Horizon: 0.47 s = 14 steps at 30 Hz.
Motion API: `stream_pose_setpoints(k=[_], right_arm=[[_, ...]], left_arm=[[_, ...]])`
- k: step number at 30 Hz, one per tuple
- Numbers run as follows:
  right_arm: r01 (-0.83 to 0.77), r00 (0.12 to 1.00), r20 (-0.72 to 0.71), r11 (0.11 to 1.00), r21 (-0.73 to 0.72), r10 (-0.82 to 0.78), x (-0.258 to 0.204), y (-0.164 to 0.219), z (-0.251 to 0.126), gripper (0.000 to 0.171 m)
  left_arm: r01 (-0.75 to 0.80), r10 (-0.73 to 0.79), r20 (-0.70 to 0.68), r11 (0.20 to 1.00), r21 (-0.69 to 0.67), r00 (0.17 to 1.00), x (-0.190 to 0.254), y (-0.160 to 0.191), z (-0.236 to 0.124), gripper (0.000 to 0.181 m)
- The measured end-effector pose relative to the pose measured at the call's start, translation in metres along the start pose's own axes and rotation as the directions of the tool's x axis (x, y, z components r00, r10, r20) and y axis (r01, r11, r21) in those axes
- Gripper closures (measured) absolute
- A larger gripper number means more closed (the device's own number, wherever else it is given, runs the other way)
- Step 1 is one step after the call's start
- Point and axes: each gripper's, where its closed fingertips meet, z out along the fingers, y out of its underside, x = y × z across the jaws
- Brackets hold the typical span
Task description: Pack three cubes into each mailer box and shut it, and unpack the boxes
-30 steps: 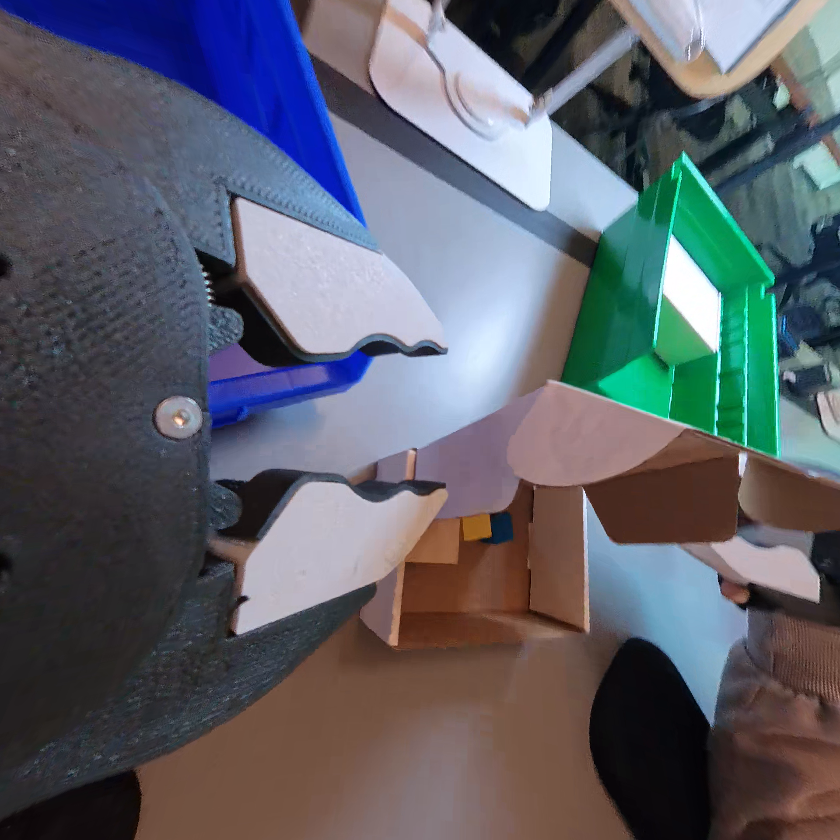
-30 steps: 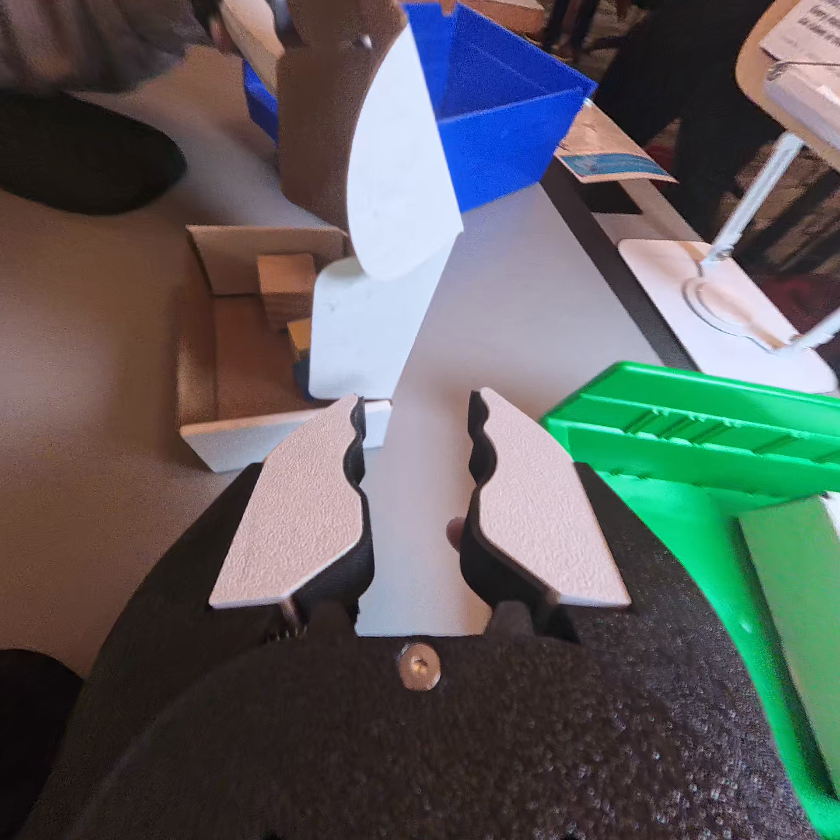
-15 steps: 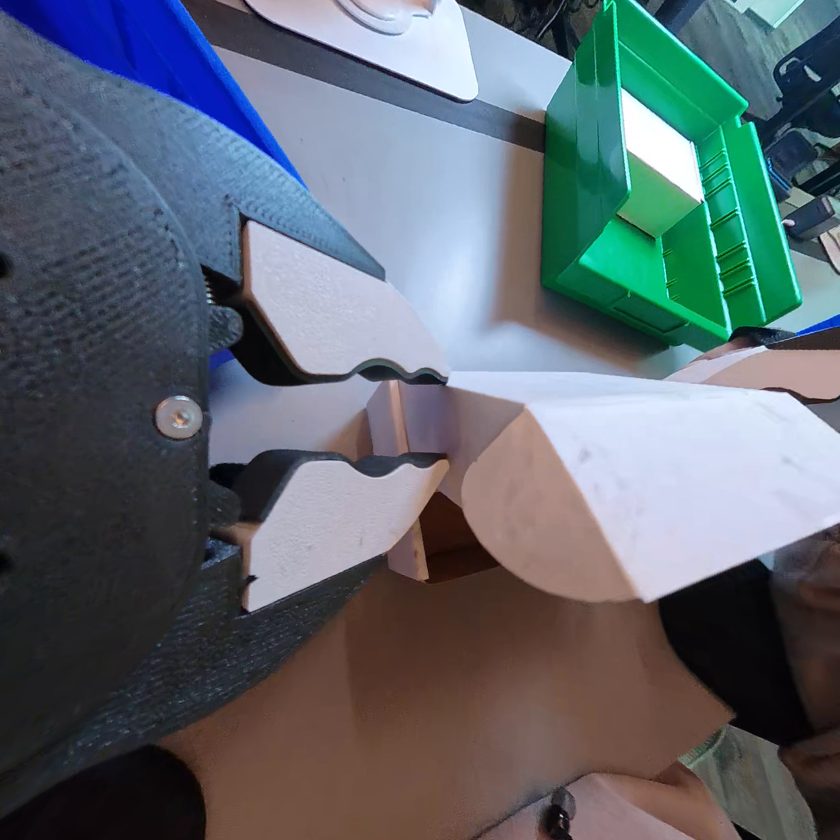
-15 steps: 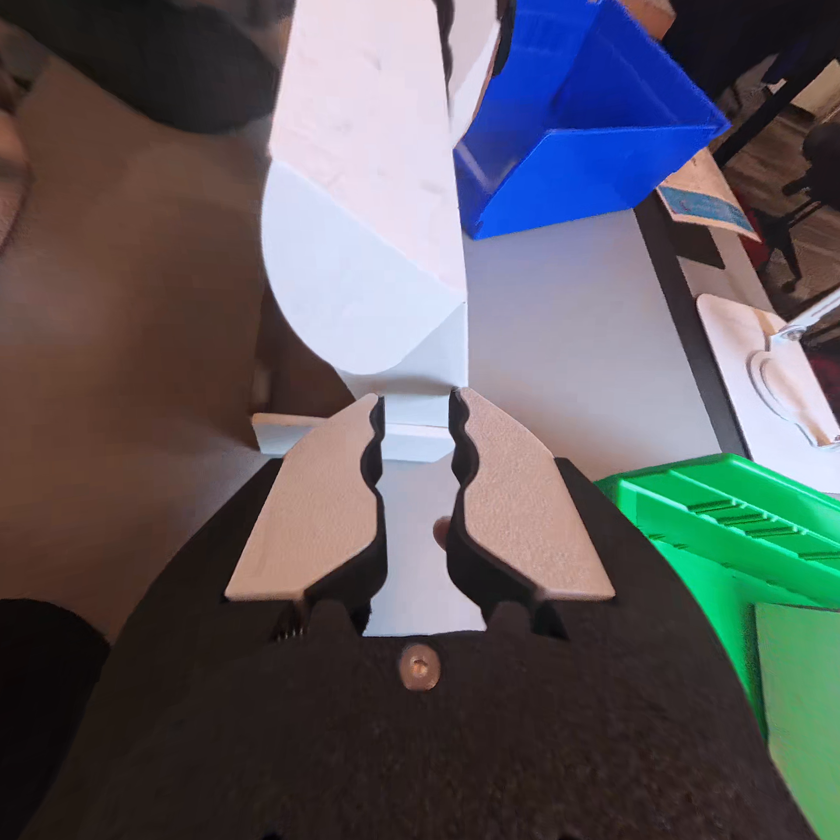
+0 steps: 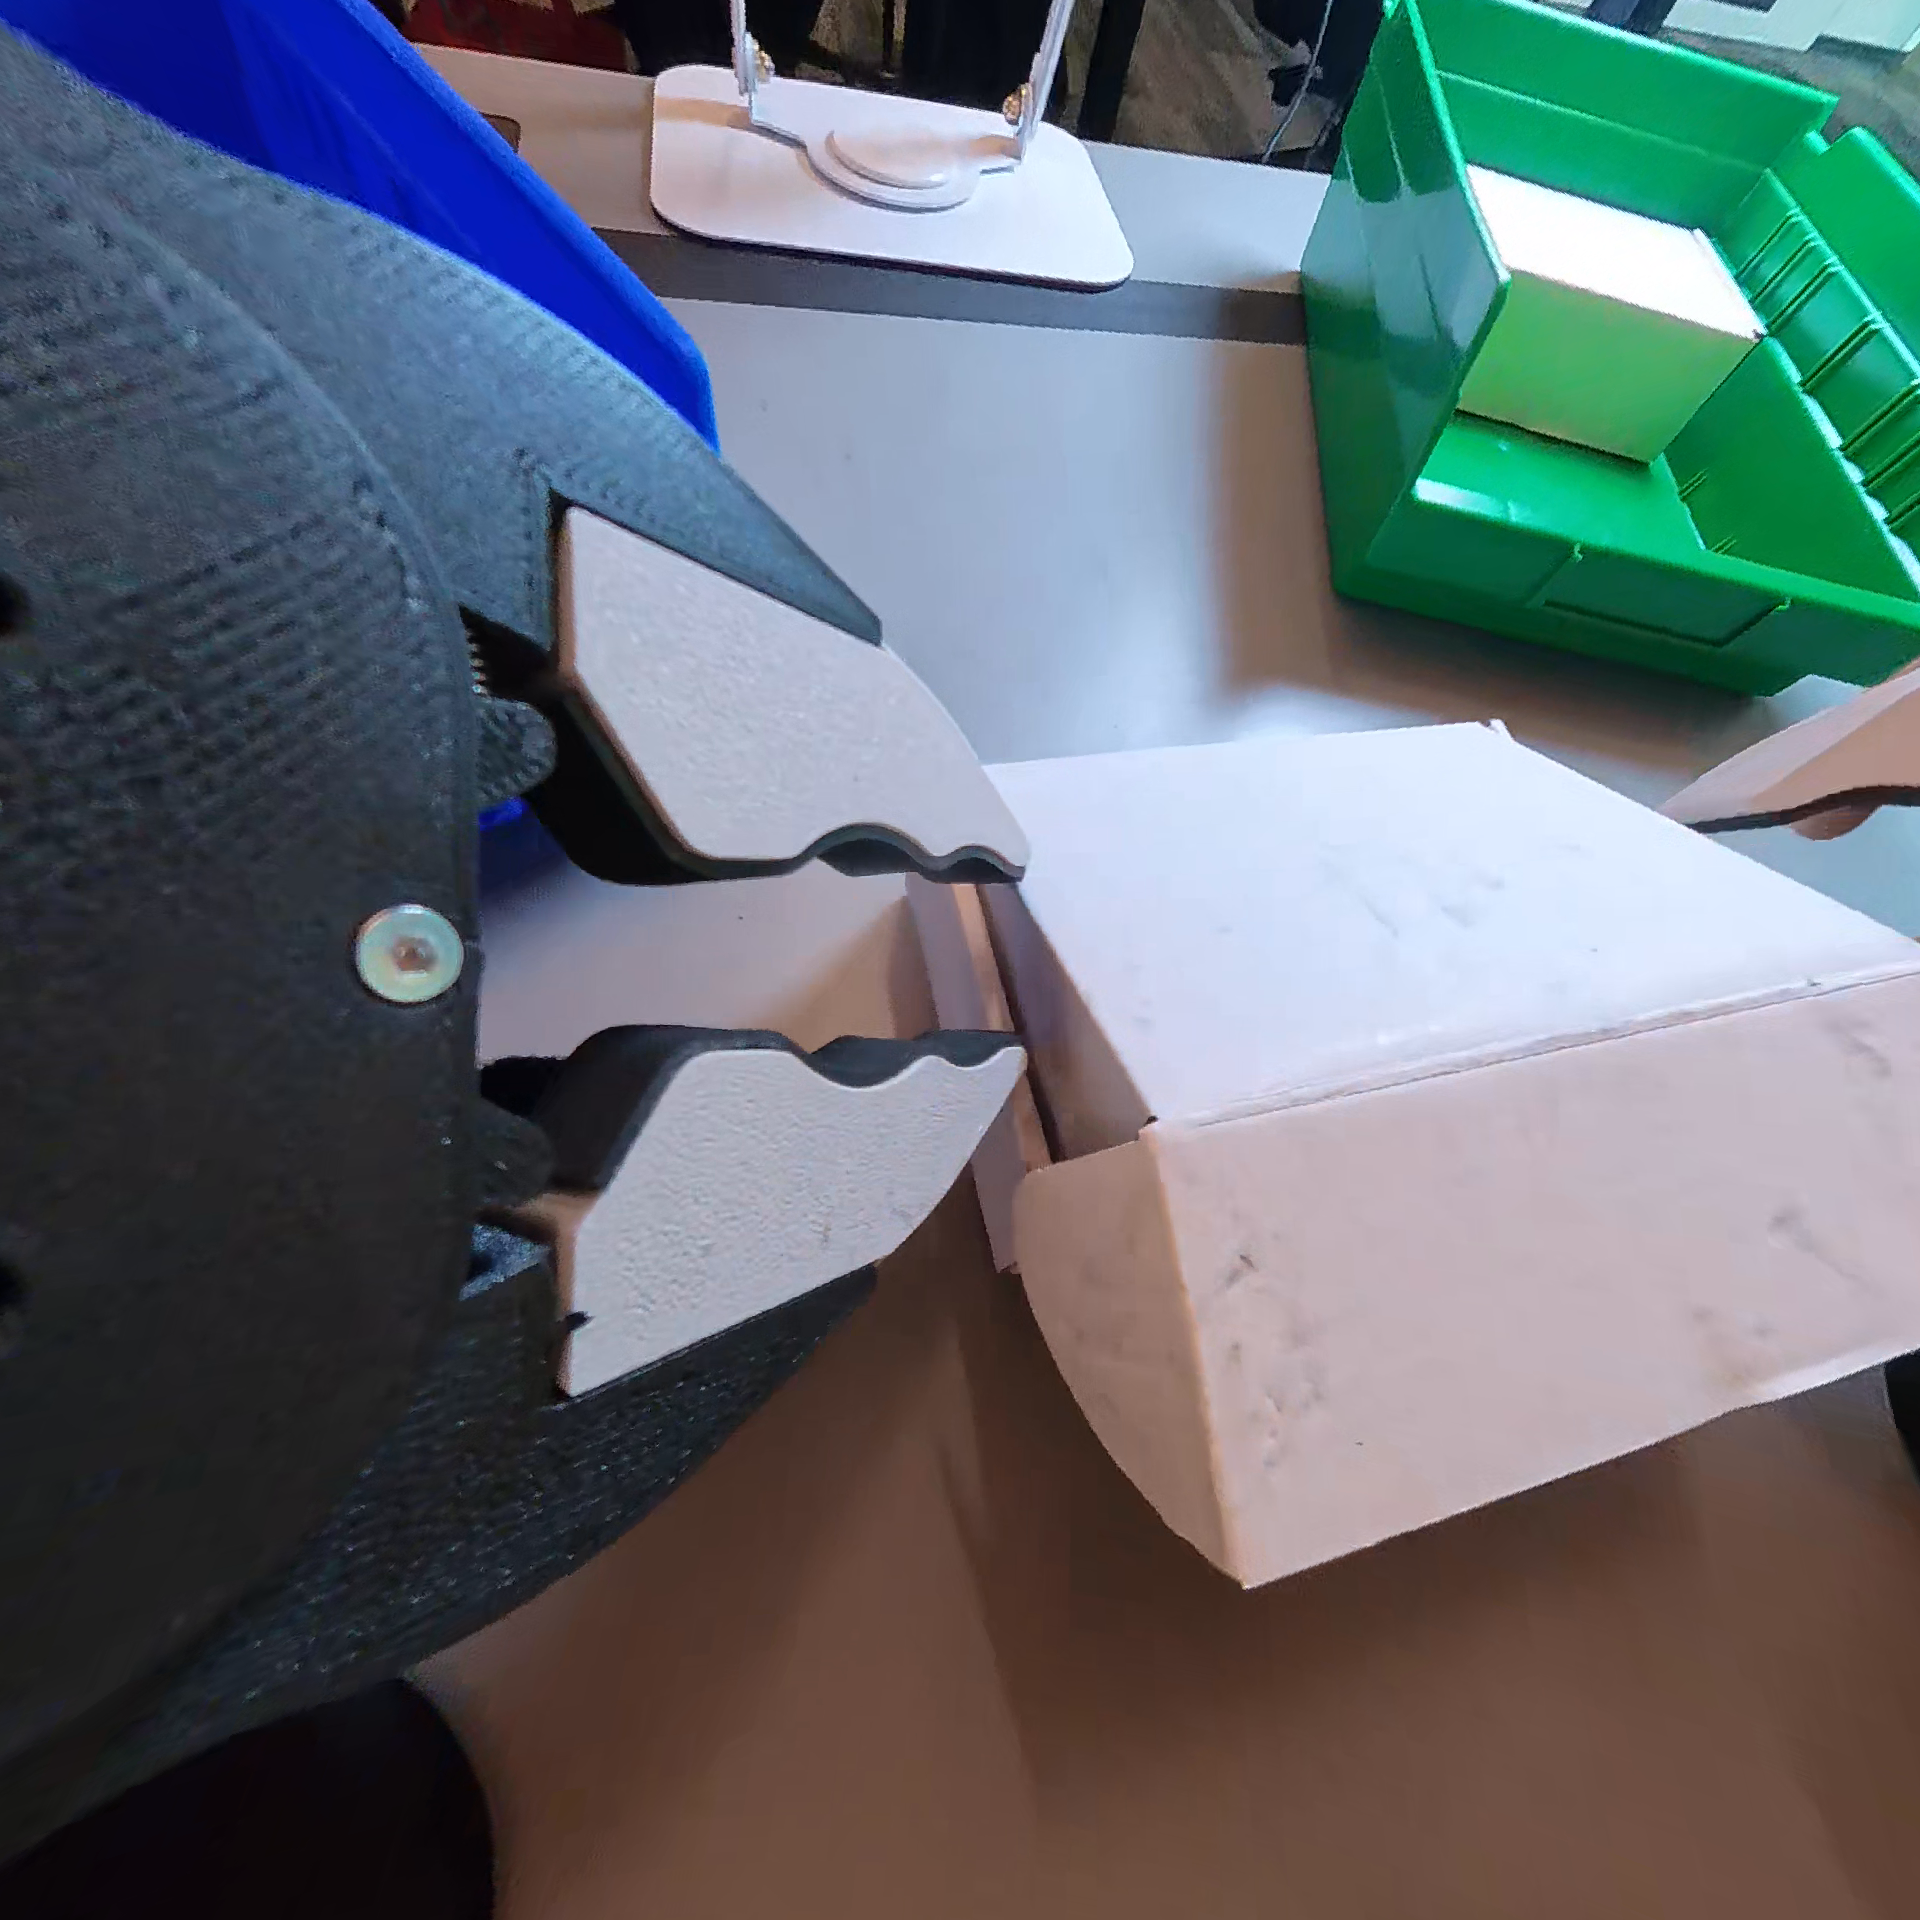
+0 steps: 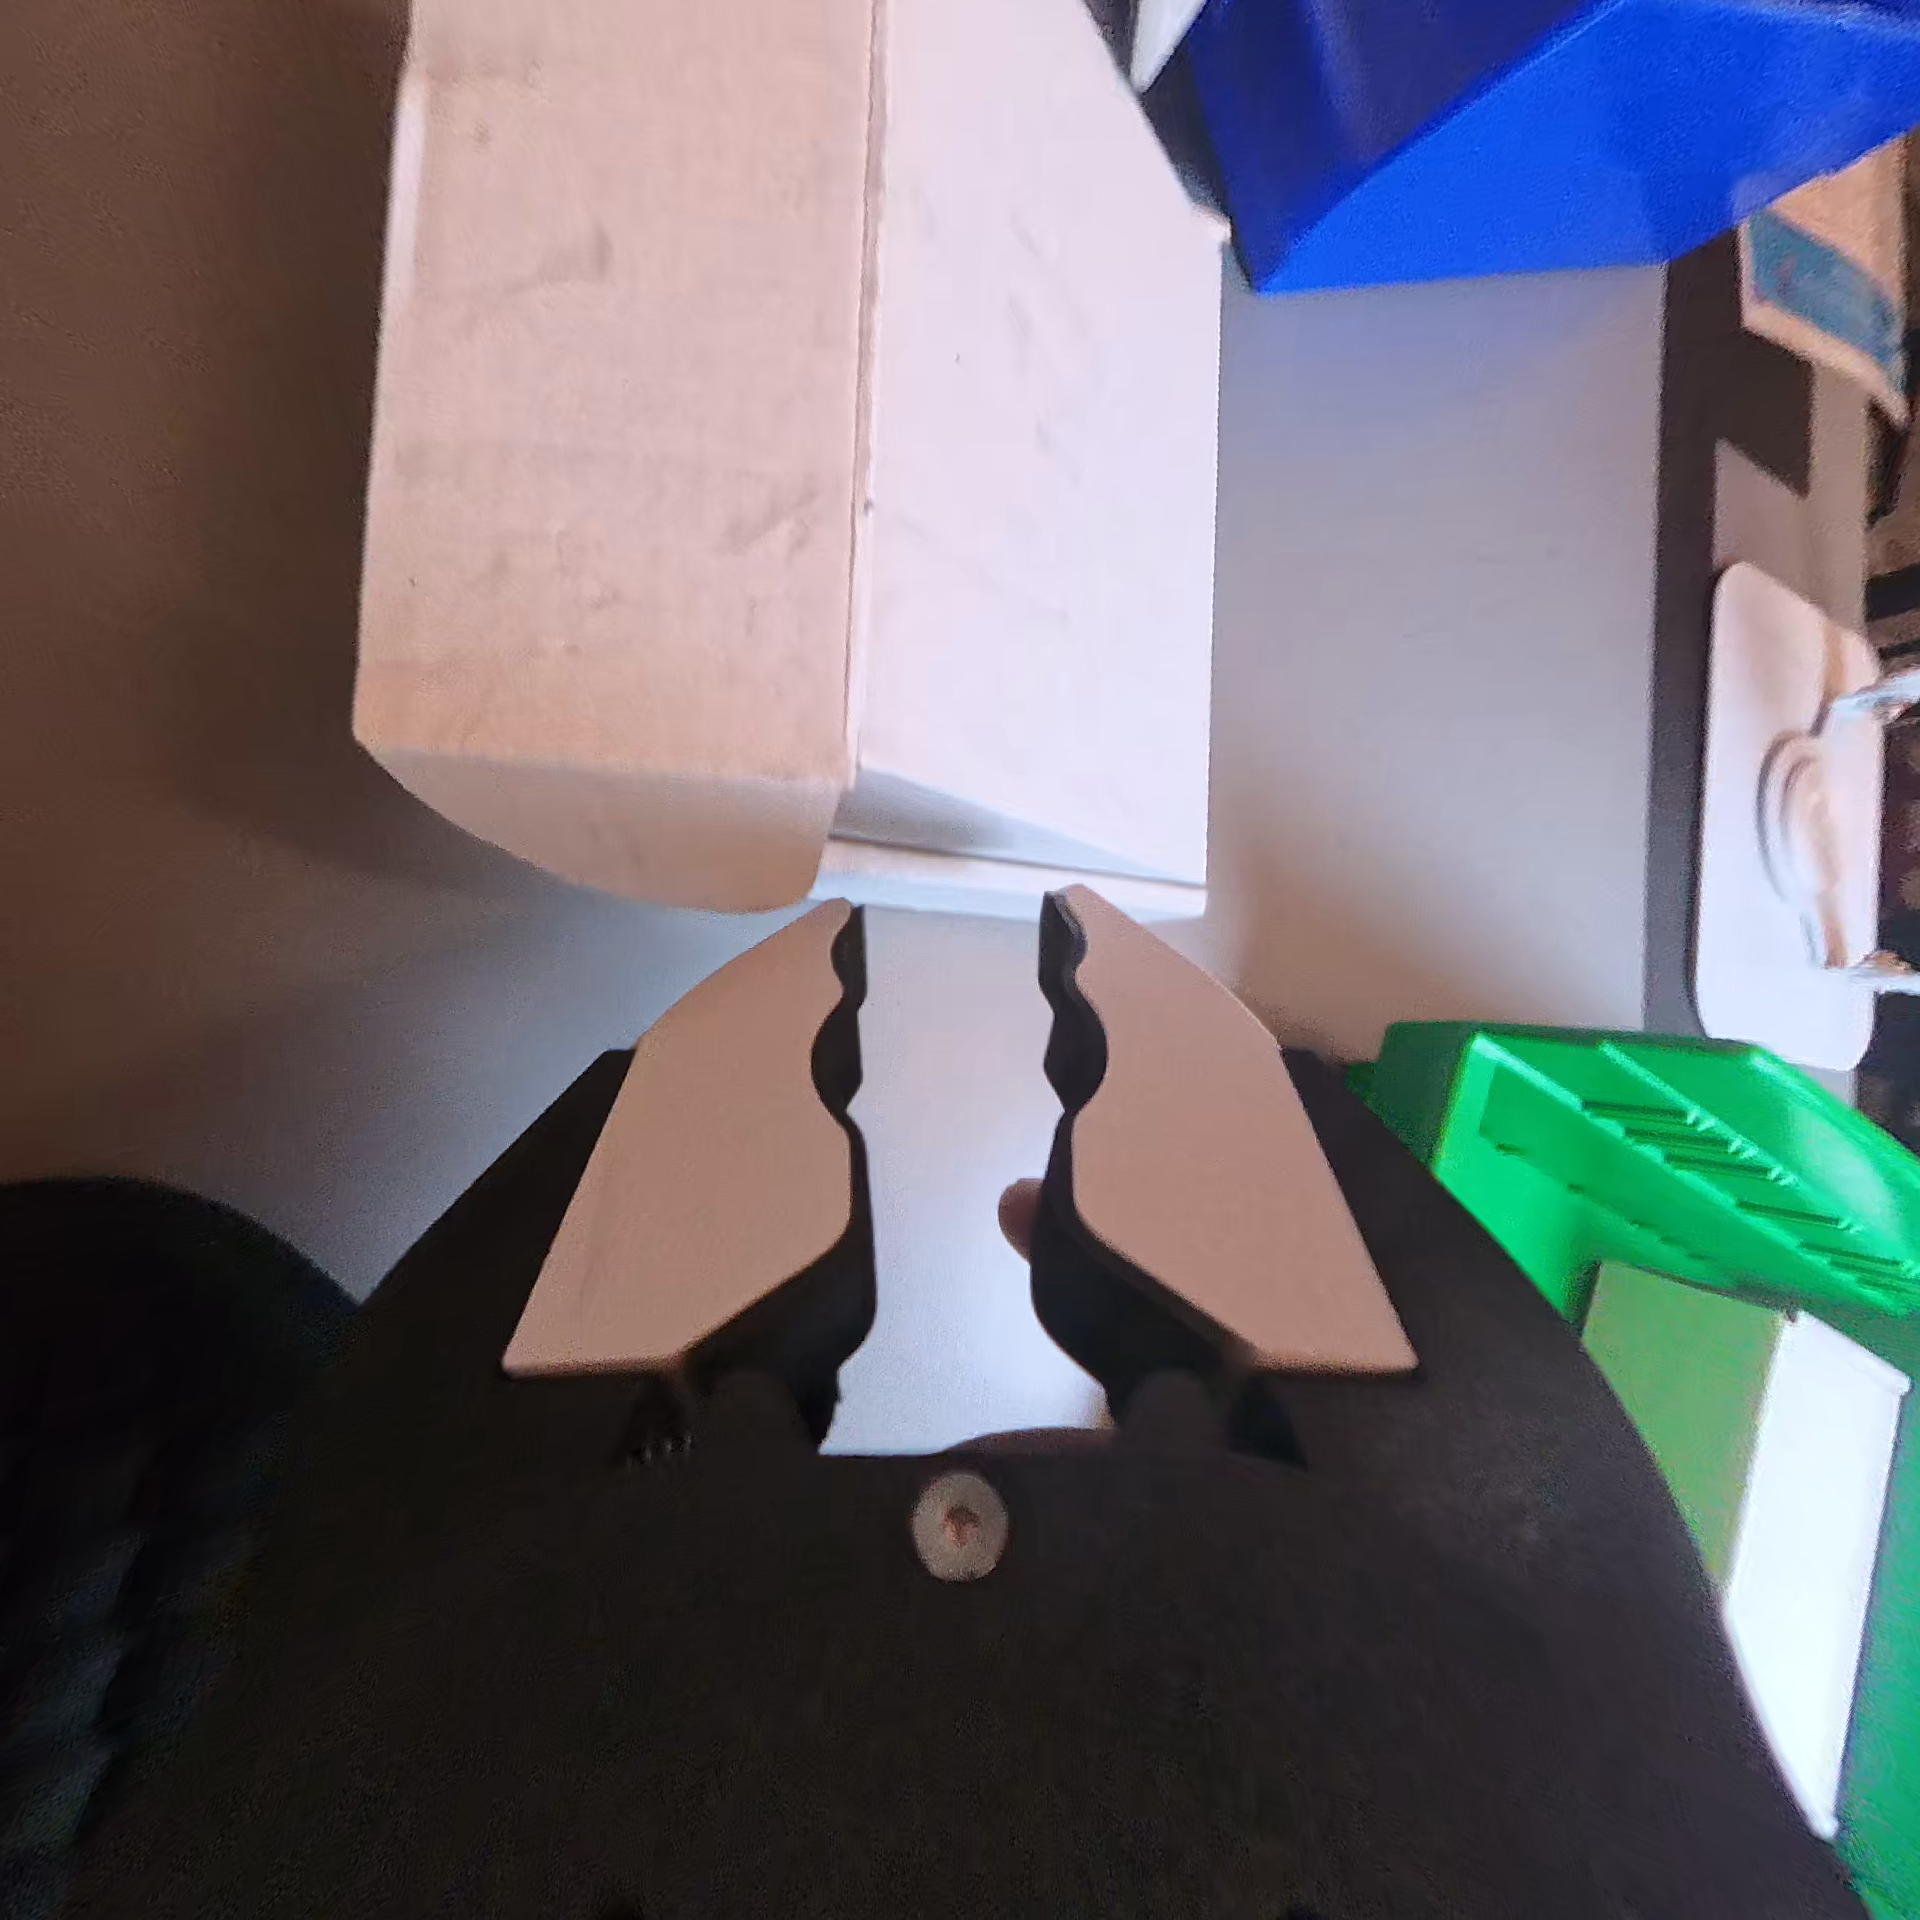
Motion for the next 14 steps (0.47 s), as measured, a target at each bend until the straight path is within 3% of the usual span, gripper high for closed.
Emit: stream_pose_setpoints(k=[1,5,9,12,14], right_arm=[[-0.021,1.0,0.007,1.0,-0.017,0.021,0.001,0.005,-0.003,0.137],[-0.145,0.988,0.07,0.976,0.164,0.136,0.003,-0.014,-0.032,0.136],[-0.269,0.96,0.179,0.879,0.394,0.213,0.005,-0.058,-0.061,0.137],[-0.351,0.93,0.248,0.855,0.383,0.271,0.003,-0.072,-0.05,0.142],[-0.353,0.921,0.271,0.894,0.276,0.28,-0.006,-0.066,-0.029,0.142]], left_arm=[[0.012,-0.012,0.005,1.0,0.001,1.0,-0.001,0.001,-0.003,0.154],[0.153,-0.155,0.0,0.977,0.15,0.988,-0.012,-0.01,-0.029,0.155],[0.419,-0.424,-0.05,0.86,0.289,0.904,-0.036,-0.037,-0.051,0.173],[0.533,-0.491,-0.212,0.806,0.259,0.845,-0.016,-0.066,-0.041,0.171],[0.516,-0.479,-0.234,0.846,0.135,0.846,0.003,-0.062,-0.023,0.172]])
